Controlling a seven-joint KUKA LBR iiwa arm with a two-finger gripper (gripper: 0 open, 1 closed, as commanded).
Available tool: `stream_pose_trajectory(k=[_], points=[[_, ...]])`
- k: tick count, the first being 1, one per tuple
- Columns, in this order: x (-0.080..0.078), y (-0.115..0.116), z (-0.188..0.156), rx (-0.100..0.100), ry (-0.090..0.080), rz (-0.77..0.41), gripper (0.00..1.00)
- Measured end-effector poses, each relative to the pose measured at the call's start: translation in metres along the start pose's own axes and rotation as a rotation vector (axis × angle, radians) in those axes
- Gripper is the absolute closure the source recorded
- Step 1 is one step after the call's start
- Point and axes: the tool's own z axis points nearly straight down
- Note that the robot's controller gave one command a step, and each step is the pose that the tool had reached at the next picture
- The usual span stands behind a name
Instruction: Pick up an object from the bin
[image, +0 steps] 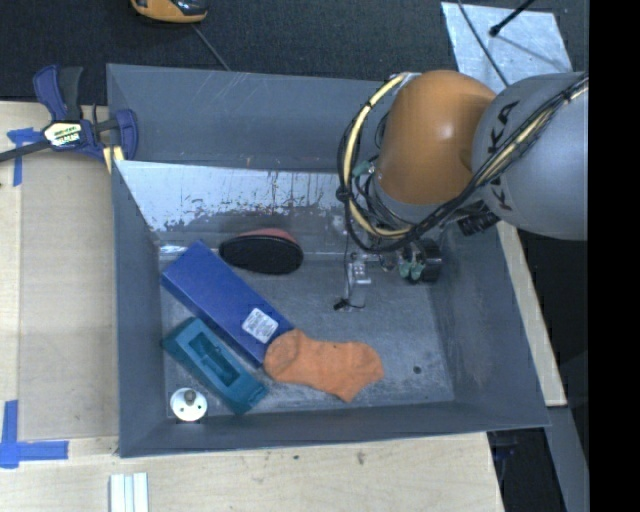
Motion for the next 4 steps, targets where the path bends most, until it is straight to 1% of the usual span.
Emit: stream_pose_trajectory(k=[1,2,3,4], points=[[-0.002,0.0,-0.005,0.0,-0.008,0.001,0.0],[0.049,0.029,0.062,-0.001,-0.011,0.028,0.0],[0.073,0.043,0.087,0.0,-0.003,-0.025,0.0],[0.08,0.027,0.053,0.0,-0.011,-0.029,0.0]])
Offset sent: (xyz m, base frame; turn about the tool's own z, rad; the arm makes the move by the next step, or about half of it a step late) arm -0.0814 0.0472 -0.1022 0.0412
